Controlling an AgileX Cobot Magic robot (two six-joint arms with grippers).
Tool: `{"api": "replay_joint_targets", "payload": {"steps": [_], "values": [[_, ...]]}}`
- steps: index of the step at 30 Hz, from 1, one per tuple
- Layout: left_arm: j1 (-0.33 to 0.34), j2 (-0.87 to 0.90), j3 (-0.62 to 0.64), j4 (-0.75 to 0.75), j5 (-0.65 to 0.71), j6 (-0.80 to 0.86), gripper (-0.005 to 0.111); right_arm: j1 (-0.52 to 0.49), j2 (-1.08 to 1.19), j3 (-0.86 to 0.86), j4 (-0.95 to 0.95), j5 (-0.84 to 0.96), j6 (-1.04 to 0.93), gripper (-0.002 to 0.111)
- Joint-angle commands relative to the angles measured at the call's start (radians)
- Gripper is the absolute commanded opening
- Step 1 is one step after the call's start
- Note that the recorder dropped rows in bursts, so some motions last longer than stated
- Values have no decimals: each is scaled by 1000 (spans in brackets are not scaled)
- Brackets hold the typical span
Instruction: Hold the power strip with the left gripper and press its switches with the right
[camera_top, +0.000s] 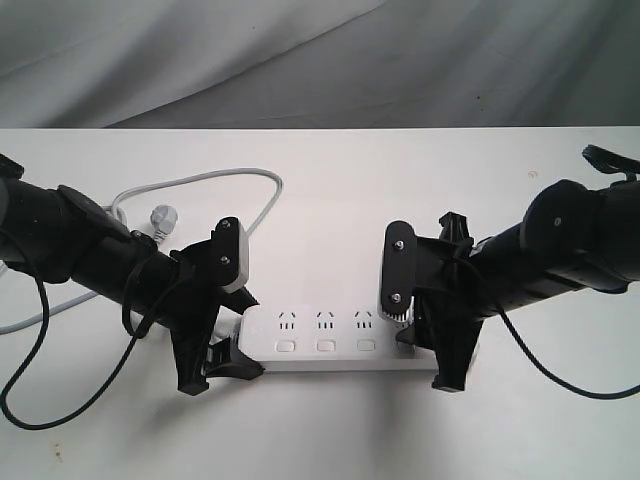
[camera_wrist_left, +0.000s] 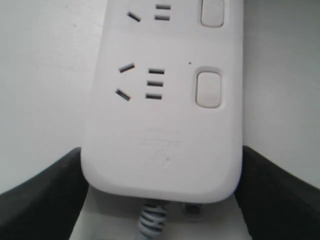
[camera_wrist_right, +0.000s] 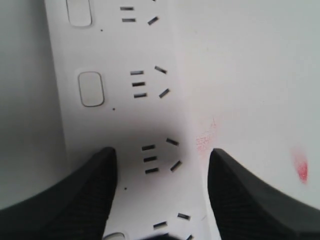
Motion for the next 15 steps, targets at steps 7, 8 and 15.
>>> {"api": "replay_joint_targets", "payload": {"steps": [7, 8, 15], "values": [[-4, -1, -3, -7, 0, 4, 44, -5, 15, 7, 3, 34, 2, 52], [-4, -1, -3, -7, 0, 4, 44, -5, 15, 7, 6, 34, 2, 52], [-4, -1, -3, -7, 0, 4, 44, -5, 41, 7, 6, 63, 2, 52]]}}
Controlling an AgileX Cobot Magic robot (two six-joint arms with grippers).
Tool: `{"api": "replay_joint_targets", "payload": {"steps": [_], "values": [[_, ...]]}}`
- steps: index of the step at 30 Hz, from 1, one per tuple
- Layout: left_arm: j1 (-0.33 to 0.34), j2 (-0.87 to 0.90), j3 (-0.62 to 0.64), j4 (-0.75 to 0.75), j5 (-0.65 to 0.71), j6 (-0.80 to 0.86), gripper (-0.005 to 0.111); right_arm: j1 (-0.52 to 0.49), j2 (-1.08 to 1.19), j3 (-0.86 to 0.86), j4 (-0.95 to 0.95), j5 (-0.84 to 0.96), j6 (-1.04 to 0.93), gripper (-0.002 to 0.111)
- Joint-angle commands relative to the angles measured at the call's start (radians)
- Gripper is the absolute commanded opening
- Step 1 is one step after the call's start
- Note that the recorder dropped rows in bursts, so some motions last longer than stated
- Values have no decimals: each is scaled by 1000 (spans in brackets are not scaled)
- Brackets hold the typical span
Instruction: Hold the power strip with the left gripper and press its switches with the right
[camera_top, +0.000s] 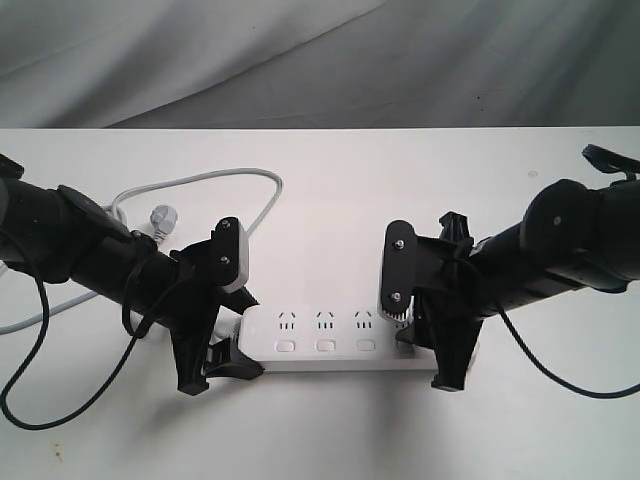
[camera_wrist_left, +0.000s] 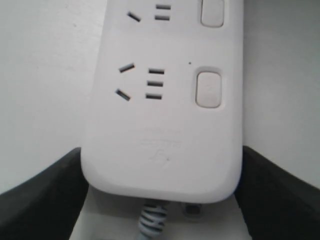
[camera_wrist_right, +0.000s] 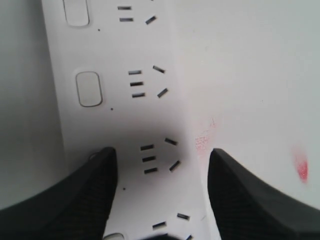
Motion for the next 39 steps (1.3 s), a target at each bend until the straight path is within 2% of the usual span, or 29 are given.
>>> {"api": "replay_joint_targets", "payload": {"steps": [1, 23, 30, 39], "values": [[-4, -1, -3, -7, 0, 4, 44, -5, 37, 7, 1, 57, 2, 52], [-4, -1, -3, -7, 0, 4, 44, -3, 54, 48, 8, 37, -33, 52], [-4, -1, -3, -7, 0, 4, 44, -3, -49, 48, 8, -11, -33, 52], [-4, -1, -3, -7, 0, 4, 44, -99, -154, 73, 0, 14, 22, 52]]}}
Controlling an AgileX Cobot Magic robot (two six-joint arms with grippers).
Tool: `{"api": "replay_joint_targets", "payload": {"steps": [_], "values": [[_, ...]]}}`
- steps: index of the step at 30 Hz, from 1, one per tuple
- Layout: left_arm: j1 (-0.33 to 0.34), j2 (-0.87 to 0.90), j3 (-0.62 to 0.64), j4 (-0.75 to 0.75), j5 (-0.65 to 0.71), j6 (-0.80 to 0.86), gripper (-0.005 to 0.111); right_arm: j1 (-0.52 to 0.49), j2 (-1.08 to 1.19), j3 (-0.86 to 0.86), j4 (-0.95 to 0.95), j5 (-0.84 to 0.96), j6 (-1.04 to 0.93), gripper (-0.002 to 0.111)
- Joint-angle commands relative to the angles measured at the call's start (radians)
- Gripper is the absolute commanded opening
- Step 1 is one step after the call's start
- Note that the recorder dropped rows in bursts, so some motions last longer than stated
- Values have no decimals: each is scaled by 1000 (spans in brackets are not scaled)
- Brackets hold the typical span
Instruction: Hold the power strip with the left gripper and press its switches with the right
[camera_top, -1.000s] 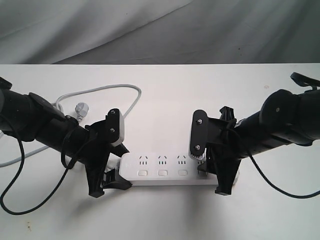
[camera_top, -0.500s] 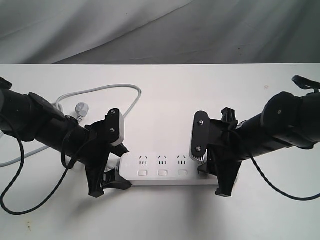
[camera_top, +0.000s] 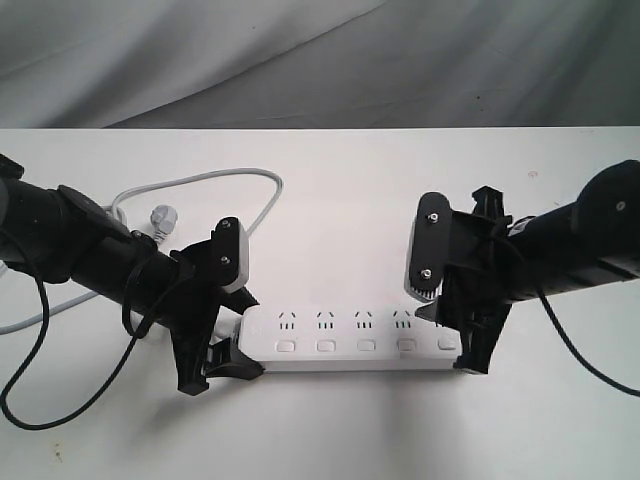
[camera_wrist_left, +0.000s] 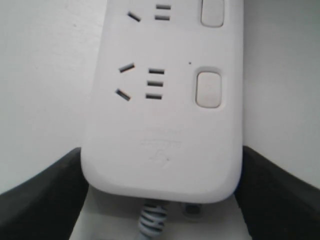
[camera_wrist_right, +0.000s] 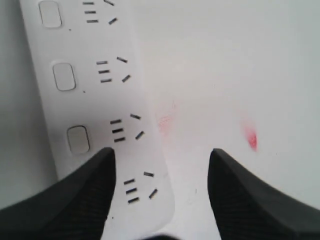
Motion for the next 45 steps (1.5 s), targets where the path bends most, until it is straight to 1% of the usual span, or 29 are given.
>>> {"api": "replay_joint_targets", "payload": {"steps": [1, 6, 9, 30, 45], "values": [[-4, -1, -3, -7, 0, 4, 44, -45, -12, 32, -10, 18, 13, 52], [-4, -1, -3, -7, 0, 4, 44, -45, -10, 41, -14, 15, 13, 52], [-4, -1, -3, -7, 0, 4, 44, -66, 0, 41, -27, 15, 13, 52], [-4, -1, -3, -7, 0, 4, 44, -65, 96, 41, -23, 15, 13, 52], [-4, -1, -3, -7, 0, 4, 44, -63, 143, 41, -23, 52, 13, 52]]}}
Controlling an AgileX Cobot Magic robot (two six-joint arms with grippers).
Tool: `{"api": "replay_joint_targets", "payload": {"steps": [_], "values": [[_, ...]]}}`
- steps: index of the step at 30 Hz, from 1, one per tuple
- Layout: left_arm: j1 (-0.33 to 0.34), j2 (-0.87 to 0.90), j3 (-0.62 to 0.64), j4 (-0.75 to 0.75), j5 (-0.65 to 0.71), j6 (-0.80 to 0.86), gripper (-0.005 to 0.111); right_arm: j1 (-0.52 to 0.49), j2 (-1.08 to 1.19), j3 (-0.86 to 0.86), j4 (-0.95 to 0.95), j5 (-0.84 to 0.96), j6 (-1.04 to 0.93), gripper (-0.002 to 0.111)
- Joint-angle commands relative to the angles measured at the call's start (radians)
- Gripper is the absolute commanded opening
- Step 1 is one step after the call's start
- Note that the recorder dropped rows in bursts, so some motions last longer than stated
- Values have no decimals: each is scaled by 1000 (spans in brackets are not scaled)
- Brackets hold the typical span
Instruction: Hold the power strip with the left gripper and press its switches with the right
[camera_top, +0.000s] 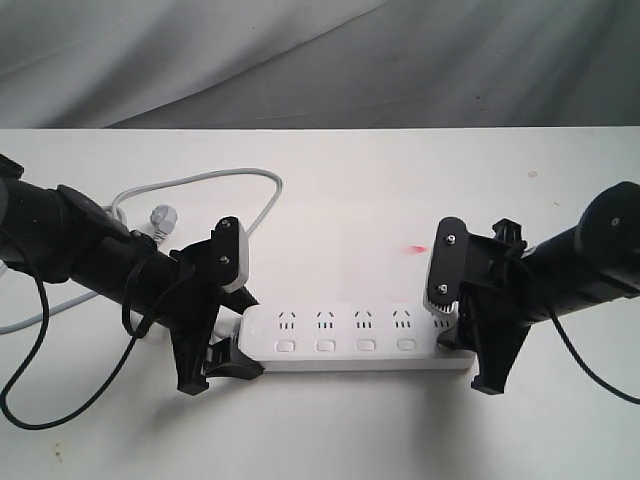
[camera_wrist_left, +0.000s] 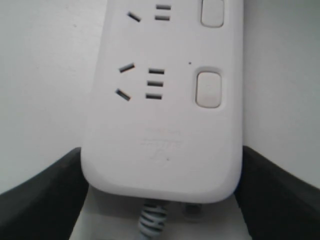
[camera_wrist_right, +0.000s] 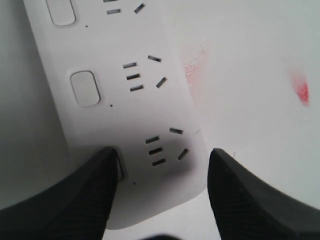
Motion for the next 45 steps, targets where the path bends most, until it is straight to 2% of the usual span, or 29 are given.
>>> {"api": "replay_joint_targets", "payload": {"steps": [1, 21, 24, 30, 38, 45], "values": [[-4, -1, -3, -7, 0, 4, 44, -3, 38, 11, -12, 38, -1, 52], [-4, -1, -3, -7, 0, 4, 44, -3, -119, -6, 26, 17, 3, 51], [-4, -1, -3, -7, 0, 4, 44, -3, -135, -6, 29, 19, 3, 40], [-4, -1, -3, -7, 0, 4, 44, -3, -213, -6, 29, 23, 46, 0], [-4, -1, -3, -7, 0, 4, 44, -3, -381, 14, 29, 41, 198, 0], [-4, -1, -3, -7, 0, 4, 44, -3, -680, 125, 6, 34, 481, 0]]}}
